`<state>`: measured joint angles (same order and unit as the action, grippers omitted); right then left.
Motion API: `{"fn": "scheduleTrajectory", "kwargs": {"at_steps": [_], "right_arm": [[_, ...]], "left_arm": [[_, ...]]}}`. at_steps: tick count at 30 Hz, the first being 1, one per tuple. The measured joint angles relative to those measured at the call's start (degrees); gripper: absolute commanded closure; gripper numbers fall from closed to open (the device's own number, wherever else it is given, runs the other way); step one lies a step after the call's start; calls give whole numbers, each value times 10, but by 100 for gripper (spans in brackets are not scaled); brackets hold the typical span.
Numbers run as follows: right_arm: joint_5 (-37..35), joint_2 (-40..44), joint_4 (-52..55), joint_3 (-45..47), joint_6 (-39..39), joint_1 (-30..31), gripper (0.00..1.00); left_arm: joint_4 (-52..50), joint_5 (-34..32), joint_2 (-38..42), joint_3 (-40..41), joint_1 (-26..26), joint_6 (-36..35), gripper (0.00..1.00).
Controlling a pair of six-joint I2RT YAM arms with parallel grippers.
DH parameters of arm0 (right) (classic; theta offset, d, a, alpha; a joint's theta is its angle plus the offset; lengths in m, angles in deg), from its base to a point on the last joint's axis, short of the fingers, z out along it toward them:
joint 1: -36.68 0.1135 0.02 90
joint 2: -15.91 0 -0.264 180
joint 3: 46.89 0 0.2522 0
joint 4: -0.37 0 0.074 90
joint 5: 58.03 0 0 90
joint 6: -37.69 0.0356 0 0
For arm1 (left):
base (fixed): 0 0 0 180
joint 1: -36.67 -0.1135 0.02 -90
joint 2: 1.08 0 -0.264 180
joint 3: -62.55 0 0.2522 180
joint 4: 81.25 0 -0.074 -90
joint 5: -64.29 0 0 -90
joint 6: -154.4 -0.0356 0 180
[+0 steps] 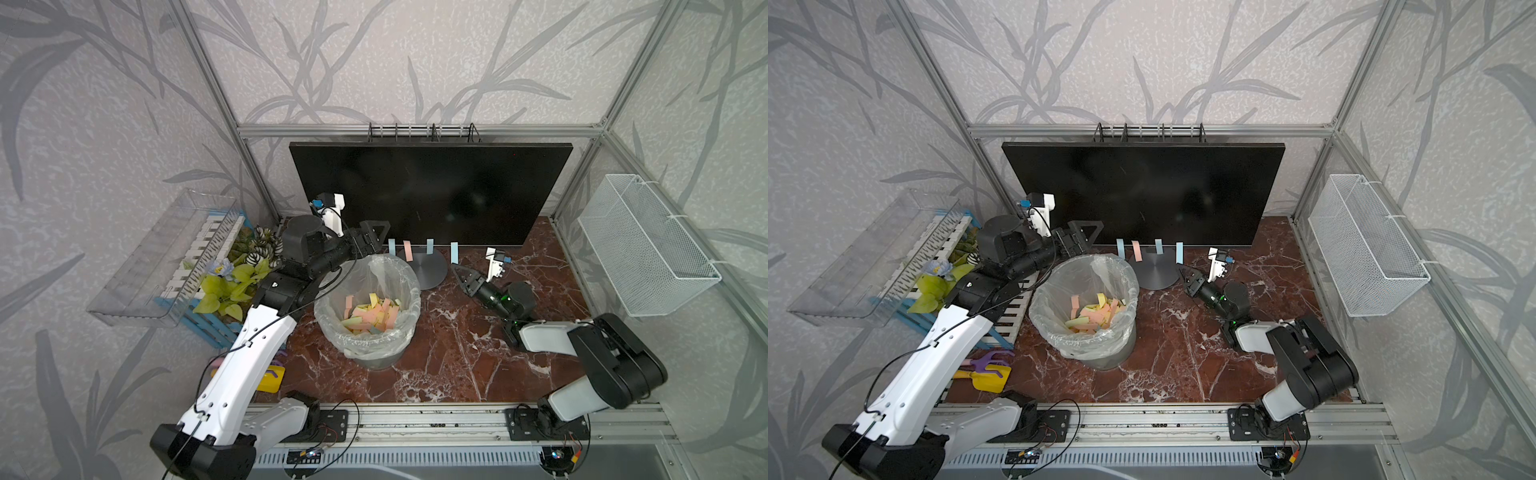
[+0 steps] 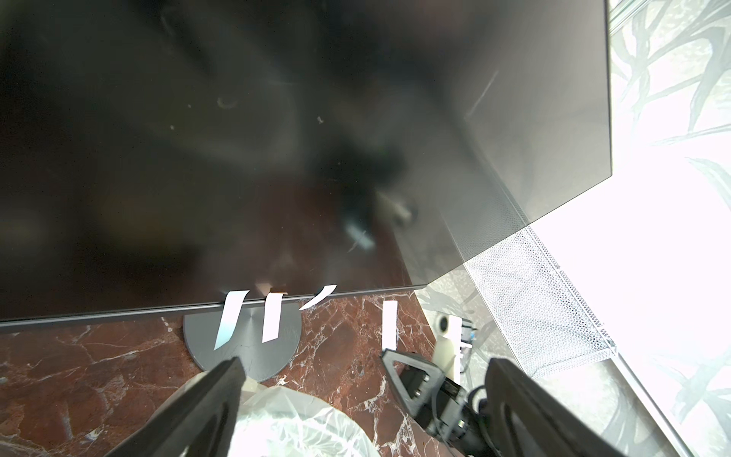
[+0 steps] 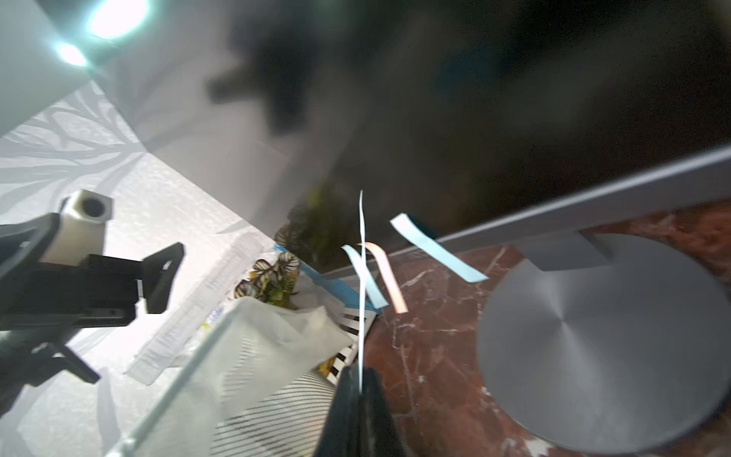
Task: Remove the sticky note from the monitor
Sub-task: Tear off the sticky note from the monitor, then place the sticky note in the trash bin.
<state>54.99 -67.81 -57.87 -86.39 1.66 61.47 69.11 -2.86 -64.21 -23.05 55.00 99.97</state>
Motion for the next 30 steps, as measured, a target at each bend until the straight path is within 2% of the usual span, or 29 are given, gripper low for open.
{"fn": "scheduleTrajectory", "kwargs": {"at_steps": [5,10,18,25,26,30], "right_arm": [[10,127,240,-95,-80,52,100],[26,162,469,-255,-179,108,100],[7,104,751,-436,-318,227,100],[-40,16,893,-515,-397,325,100],[-44,7,904,-522,-405,334,96],[-55,-11,937,-540,-425,346,66]], "left_arm": [[-3,-41,16,0,0,3,0],[-19,-96,17,0,-8,6,0],[-30,-134,-8,-16,-54,7,0],[-25,-138,-8,-41,-86,7,0],[-24,-137,-8,-42,-88,7,0],[-24,-133,-7,-42,-91,11,0]]}}
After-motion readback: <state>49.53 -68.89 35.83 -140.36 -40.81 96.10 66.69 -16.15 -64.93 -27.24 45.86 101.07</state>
